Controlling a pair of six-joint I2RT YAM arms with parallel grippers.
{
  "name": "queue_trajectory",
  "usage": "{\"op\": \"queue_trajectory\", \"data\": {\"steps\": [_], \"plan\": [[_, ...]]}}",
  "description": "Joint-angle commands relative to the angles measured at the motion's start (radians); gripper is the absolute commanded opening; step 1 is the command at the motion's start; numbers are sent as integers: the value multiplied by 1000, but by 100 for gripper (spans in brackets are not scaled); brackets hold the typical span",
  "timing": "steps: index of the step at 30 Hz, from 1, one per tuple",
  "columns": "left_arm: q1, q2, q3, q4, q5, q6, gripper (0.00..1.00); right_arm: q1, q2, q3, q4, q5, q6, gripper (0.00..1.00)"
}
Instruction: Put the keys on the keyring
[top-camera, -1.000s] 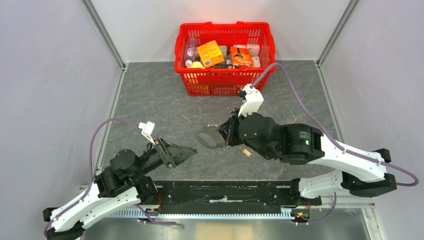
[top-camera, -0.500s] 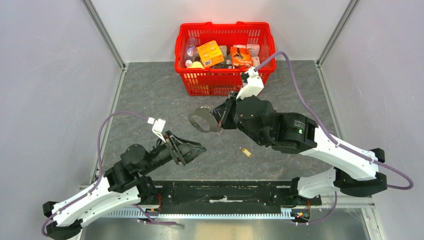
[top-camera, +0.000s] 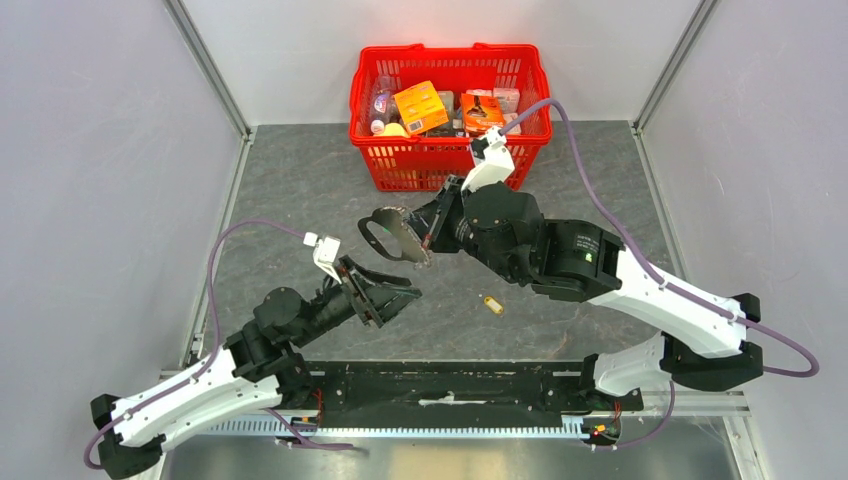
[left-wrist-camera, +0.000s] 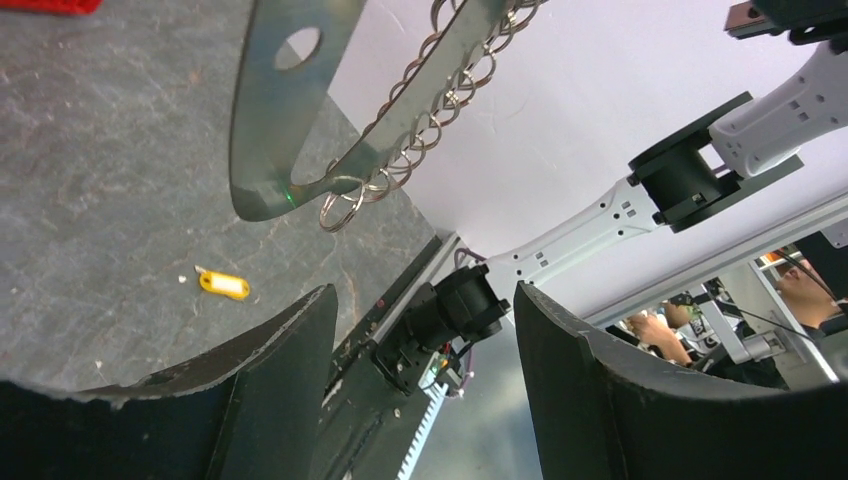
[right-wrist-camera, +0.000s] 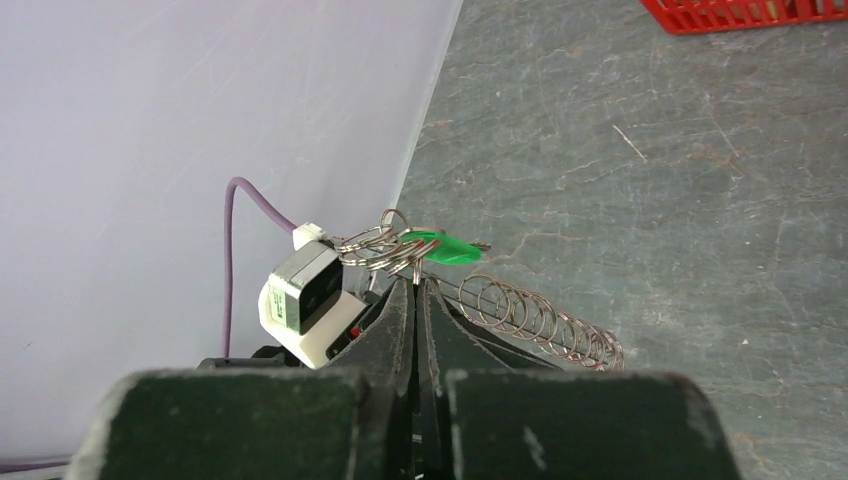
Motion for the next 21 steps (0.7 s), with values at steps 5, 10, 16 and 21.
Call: {"op": "queue_trajectory", "data": {"steps": [5, 10, 16, 21], "plan": [[-5, -9, 1, 84, -66, 157, 71, -5, 7, 62, 78, -41, 29, 0], [-4, 4, 5, 101, -80, 209, 71, -10, 12, 70, 86, -49, 52, 0], [-5, 9, 11, 118, -102, 252, 68, -16, 25, 89, 83, -75, 58, 0], [-5, 15, 10, 130, -119, 269, 63, -20, 31, 91, 84, -95, 62, 0]]}}
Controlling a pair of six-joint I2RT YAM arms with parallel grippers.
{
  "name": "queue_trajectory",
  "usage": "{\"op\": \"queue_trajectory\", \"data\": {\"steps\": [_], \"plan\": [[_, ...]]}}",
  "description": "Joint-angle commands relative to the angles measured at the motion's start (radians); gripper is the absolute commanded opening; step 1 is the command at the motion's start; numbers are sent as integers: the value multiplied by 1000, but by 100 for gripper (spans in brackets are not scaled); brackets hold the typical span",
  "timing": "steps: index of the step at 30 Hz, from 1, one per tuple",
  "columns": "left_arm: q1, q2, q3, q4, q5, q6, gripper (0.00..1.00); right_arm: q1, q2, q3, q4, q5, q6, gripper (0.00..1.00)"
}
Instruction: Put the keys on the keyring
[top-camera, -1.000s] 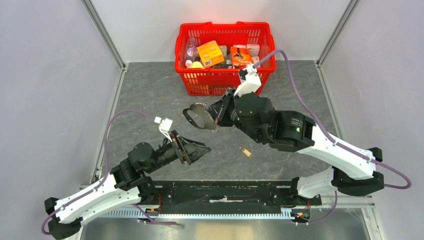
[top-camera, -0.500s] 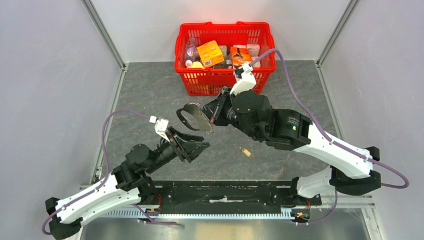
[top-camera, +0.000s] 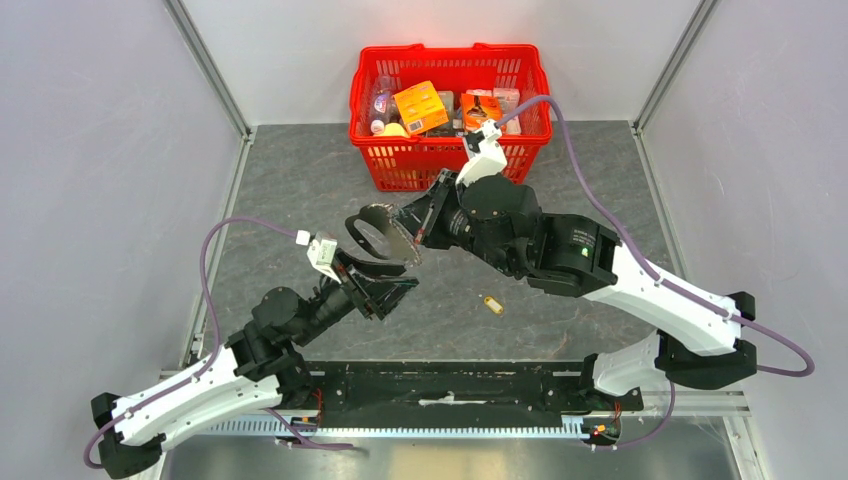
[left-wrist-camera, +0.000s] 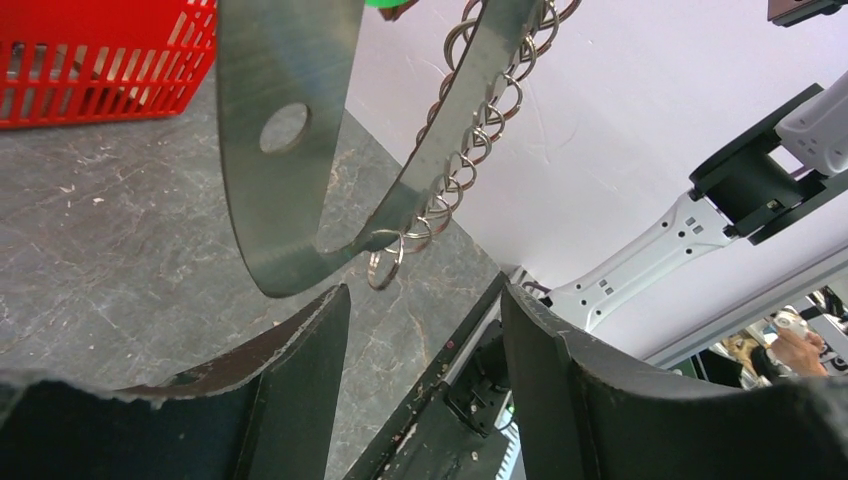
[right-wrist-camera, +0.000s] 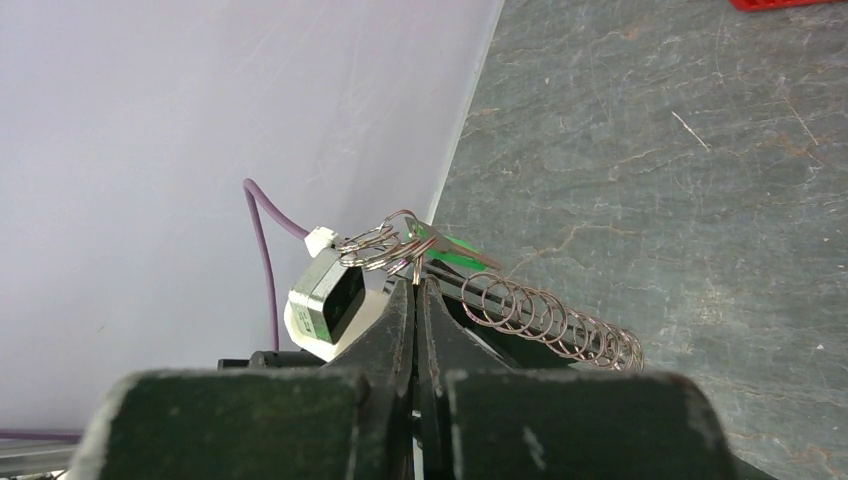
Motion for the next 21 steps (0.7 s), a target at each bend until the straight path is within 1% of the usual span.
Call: {"op": "queue_trajectory", "data": {"steps": [1, 5, 10, 13, 15, 21], "plan": [[-5, 5, 9, 63, -44, 69, 62, -4, 3, 48, 54, -18, 18, 0], [-5, -1, -4, 91, -47, 77, 59, -6, 1, 44, 57, -28, 21, 0], [-5, 5, -10, 122, -43, 89, 52, -6, 0, 42, 64, -46, 24, 0], [-5, 9, -9, 131, -37, 89, 44, -7, -7, 31, 74, -47, 25, 0], [-5, 11, -14, 138, -37, 88, 42, -7, -11, 25, 80, -50, 29, 0], [-4, 13, -20, 149, -32, 83, 38, -6, -17, 22, 88, -61, 35, 0]]}}
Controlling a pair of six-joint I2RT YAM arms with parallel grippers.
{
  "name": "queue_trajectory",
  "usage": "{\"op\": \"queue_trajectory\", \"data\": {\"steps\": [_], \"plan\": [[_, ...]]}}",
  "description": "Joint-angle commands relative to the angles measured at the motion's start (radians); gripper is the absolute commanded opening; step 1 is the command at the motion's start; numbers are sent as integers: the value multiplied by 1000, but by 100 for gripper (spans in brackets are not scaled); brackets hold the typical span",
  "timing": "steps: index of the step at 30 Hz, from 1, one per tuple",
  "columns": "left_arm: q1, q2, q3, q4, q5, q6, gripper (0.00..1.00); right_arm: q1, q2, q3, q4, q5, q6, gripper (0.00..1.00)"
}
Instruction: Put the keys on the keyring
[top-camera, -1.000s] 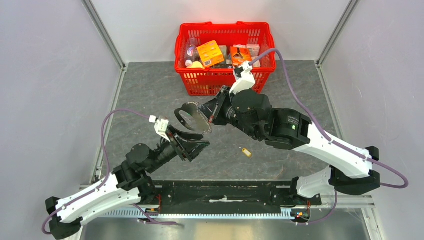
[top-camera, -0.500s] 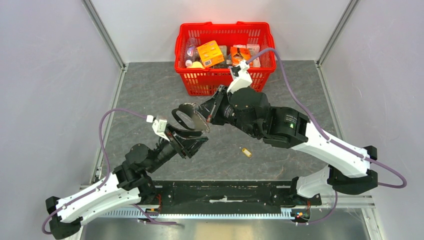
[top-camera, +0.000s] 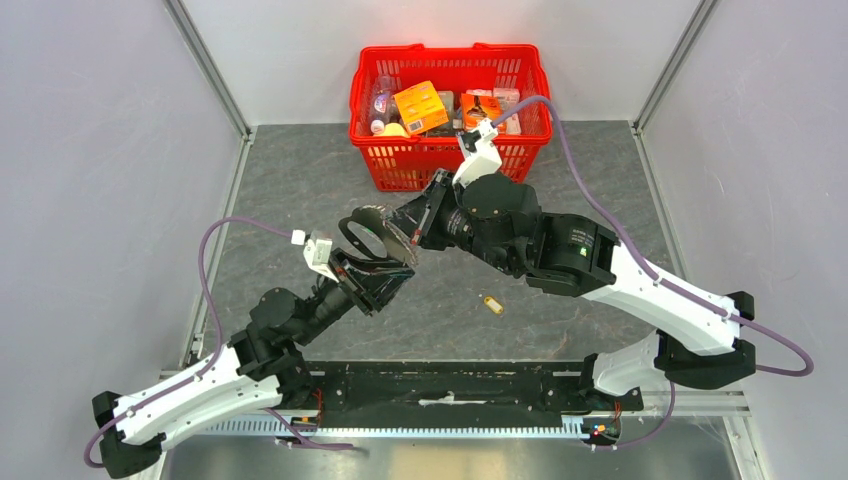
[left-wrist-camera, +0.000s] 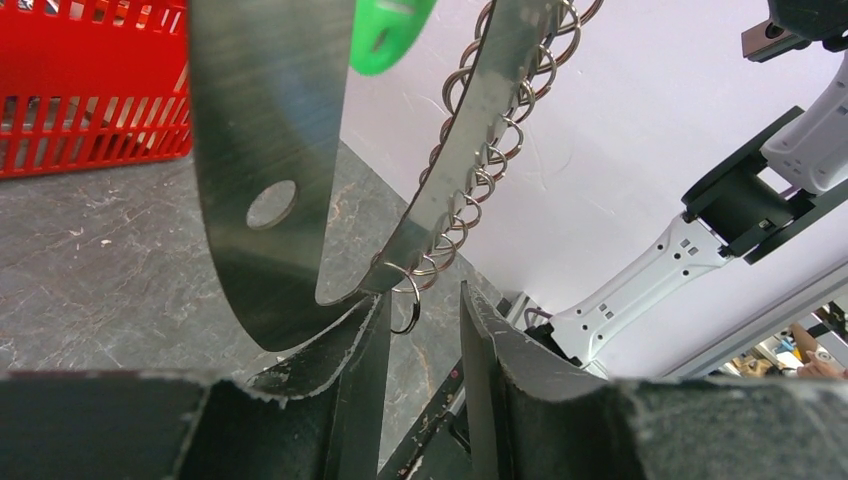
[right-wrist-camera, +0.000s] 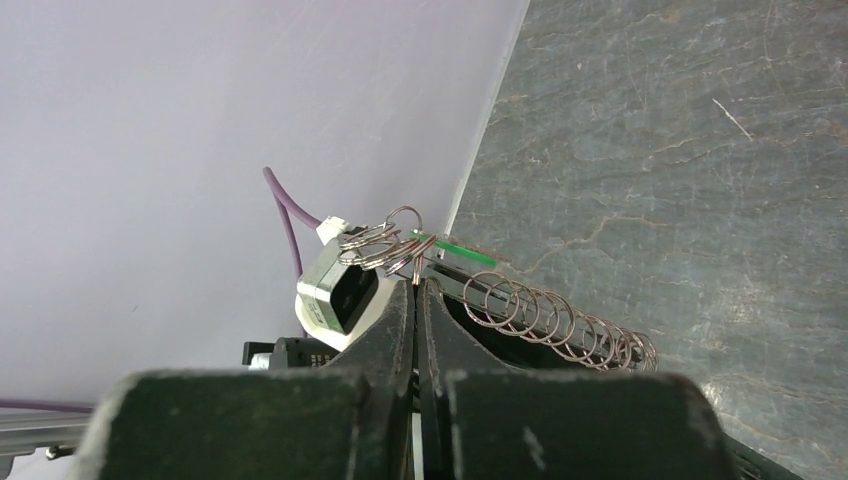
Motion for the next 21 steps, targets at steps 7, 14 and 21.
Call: {"op": "queue_trajectory", "data": {"steps": [7, 14, 21], "plan": [[-5, -1, -11, 59, -12, 40, 20, -4, -33, 11, 66, -7, 20, 0], [-4, 1, -5, 61, -26, 40, 2, -4, -51, -17, 81, -13, 26, 0], [-5, -10, -2, 71, -9, 40, 2, -5, -66, -40, 92, -14, 27, 0]]}}
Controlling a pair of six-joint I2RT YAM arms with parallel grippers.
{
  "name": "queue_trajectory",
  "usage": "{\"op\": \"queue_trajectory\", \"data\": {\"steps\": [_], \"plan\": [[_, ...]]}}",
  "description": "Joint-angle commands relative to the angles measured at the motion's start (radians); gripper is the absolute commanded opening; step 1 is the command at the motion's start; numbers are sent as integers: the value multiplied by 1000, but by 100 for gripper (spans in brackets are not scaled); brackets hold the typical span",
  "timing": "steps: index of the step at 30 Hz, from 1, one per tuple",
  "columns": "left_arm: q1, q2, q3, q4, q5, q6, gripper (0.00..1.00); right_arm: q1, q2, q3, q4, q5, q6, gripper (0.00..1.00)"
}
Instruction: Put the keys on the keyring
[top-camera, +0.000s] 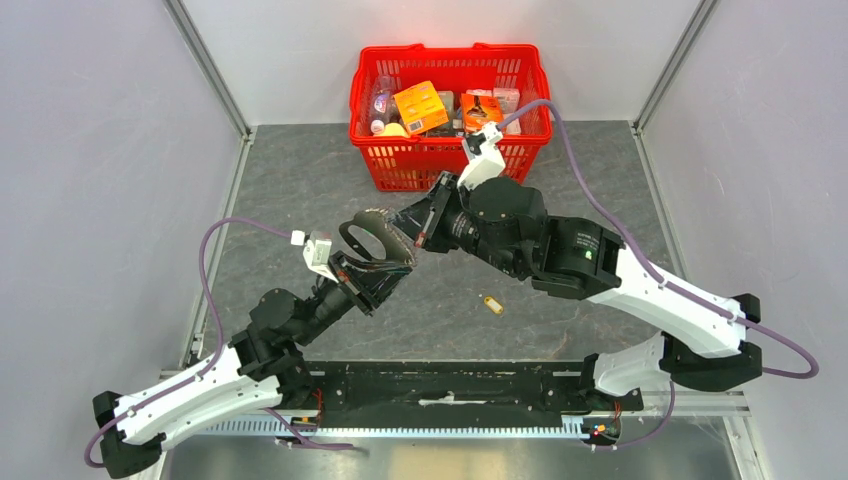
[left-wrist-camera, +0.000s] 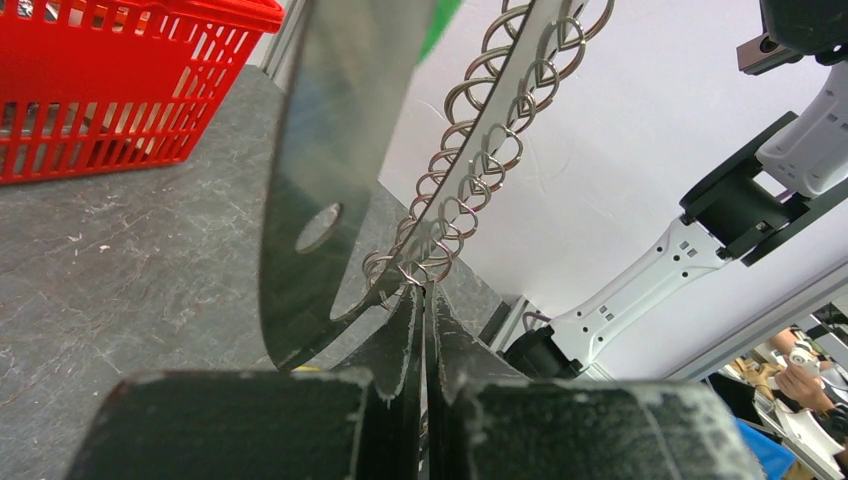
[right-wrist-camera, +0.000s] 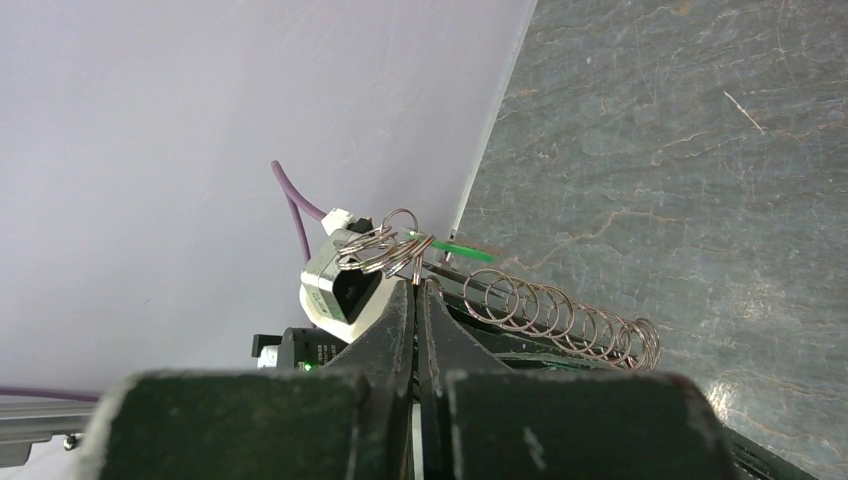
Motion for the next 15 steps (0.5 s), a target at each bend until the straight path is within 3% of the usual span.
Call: {"op": "queue_trajectory", "data": {"steps": [1, 7, 15], "plan": [[-5, -12, 9, 45, -4, 35, 2, -4, -42, -2, 67, 1, 14, 0], [-4, -12, 12, 29, -6, 21, 5, -4, -39, 2, 77, -8, 14, 0], [-5, -7, 15, 40, 6, 15, 2, -4, -50, -21, 82, -15, 24, 0]]}}
